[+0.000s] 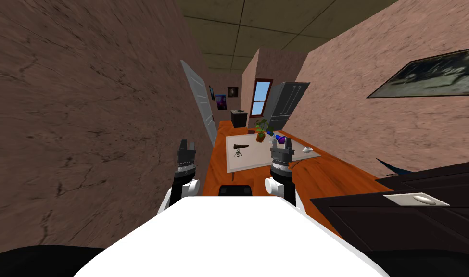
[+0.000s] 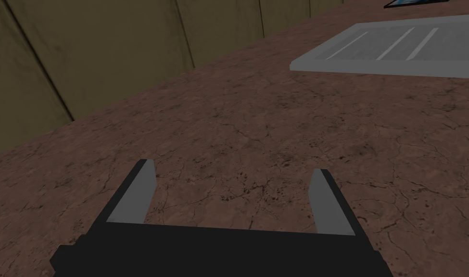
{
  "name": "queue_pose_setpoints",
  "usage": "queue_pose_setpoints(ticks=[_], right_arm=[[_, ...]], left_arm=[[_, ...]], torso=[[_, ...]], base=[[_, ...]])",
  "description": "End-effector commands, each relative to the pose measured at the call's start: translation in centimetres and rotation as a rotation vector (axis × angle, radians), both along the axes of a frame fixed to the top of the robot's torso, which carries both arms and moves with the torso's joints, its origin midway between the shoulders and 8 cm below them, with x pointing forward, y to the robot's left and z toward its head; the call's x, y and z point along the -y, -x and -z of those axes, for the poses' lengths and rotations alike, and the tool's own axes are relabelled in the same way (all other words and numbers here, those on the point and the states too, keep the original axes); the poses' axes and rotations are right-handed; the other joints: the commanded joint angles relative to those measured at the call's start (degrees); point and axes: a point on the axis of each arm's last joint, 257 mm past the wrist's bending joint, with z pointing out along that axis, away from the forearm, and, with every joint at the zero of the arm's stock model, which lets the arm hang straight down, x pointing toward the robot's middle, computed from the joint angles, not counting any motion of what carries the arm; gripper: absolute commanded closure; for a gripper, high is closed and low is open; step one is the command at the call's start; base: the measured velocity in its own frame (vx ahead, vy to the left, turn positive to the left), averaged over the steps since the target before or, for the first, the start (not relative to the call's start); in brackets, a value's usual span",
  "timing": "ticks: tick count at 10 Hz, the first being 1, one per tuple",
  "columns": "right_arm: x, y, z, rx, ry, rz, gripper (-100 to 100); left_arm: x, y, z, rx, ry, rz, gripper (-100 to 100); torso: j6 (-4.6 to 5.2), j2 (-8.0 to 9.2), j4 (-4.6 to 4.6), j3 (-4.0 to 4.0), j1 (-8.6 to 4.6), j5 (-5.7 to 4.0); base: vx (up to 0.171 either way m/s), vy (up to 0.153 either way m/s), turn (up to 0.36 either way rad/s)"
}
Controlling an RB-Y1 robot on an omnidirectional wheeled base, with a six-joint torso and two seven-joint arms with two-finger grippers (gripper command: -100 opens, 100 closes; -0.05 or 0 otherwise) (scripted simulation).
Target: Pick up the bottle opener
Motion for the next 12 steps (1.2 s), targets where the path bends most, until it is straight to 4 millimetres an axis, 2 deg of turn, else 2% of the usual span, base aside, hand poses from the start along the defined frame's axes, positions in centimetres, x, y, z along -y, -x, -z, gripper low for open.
queue_pose_setpoints(ticks=[1, 4, 6, 9, 12], right_arm=[[-0.3, -0.2, 0.4, -0.015, 0.032, -0.009, -100], [-1.0, -0.8, 2.0, -0.067, 0.125, -0.025, -100], [-1.5, -1.4, 3.8, -0.117, 0.2, -0.033, -100], [-1.8, -2.5, 7.9, -0.221, 0.324, -0.041, -100], [-1.9, -3.1, 13.4, -0.345, 0.465, -0.052, -100]], left_arm=[[0.0, 0.0, 0.0, 0.0, 0.0, 0.0, 0], [0.0, 0.0, 0.0, 0.0, 0.0, 0.0, 0], [0.0, 0.0, 0.0, 0.0, 0.0, 0.0, 0], [0.0, 0.0, 0.0, 0.0, 0.0, 0.0, 0], [0.0, 0.0, 0.0, 0.0, 0.0, 0.0, 0]], torso=[[0.0, 0.0, 0.0, 0.0, 0.0, 0.0], [0.0, 0.0, 0.0, 0.0, -0.45, -0.1], [-0.01, 0.0, 0.0, 0.0, -0.61, -0.14], [-0.01, 0.0, 0.0, 0.0, -0.82, -0.18], [-0.02, 0.07, 0.02, 0.04, -0.81, -0.19]], base=[[-0.001, -0.036, 0.029], [0.0, -0.111, 0.072], [-0.002, -0.164, 0.157], [-0.017, -0.201, 0.222], [-0.043, -0.194, 0.308]])
